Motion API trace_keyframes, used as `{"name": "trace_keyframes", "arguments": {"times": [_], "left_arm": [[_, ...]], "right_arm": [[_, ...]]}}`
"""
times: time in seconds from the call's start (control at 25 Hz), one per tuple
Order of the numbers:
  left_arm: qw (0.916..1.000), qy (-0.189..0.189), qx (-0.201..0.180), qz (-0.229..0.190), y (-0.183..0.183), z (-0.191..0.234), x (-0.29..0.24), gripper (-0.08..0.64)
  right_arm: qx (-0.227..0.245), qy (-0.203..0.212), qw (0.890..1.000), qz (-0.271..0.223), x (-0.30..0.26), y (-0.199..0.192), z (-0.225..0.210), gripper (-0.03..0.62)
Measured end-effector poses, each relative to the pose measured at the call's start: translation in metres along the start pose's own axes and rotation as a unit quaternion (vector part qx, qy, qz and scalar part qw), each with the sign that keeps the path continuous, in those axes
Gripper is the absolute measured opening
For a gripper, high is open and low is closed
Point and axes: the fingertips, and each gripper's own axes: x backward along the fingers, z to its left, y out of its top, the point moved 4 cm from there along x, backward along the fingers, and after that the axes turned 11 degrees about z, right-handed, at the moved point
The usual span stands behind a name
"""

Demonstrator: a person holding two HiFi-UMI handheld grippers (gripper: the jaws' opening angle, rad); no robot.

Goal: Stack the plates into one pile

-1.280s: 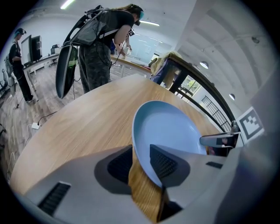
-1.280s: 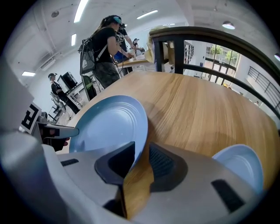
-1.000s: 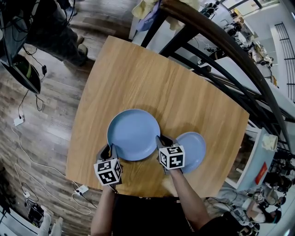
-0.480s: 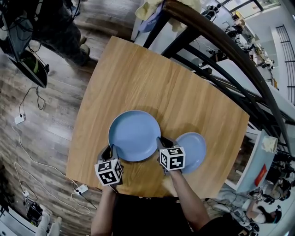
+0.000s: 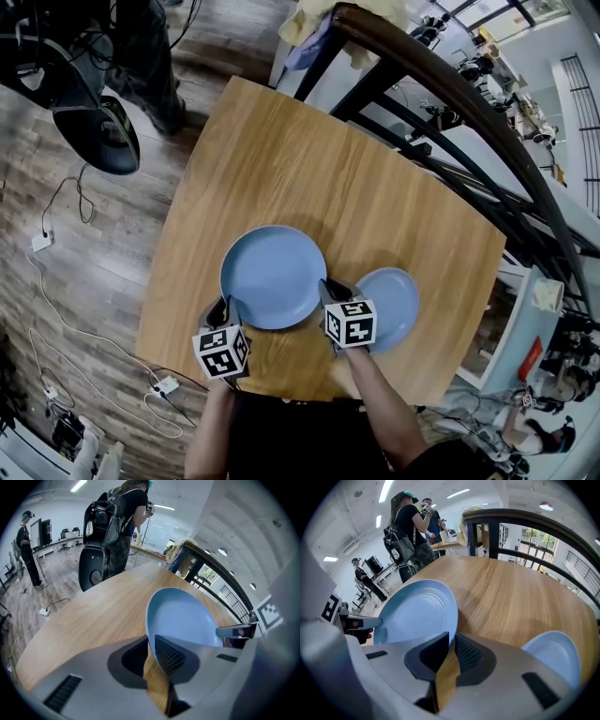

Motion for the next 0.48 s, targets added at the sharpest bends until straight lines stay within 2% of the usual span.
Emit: {"name": "trace_keyframes", "arguments": {"times": [0.48], "left_arm": [[0.9998,0.006,-0.004,-0.019,-0.009,-0.002,0.027,0.06]], "right_arm": [[0.006,0.005,1.0,-0.02,0.02,-0.007,0.012,0.055]]}}
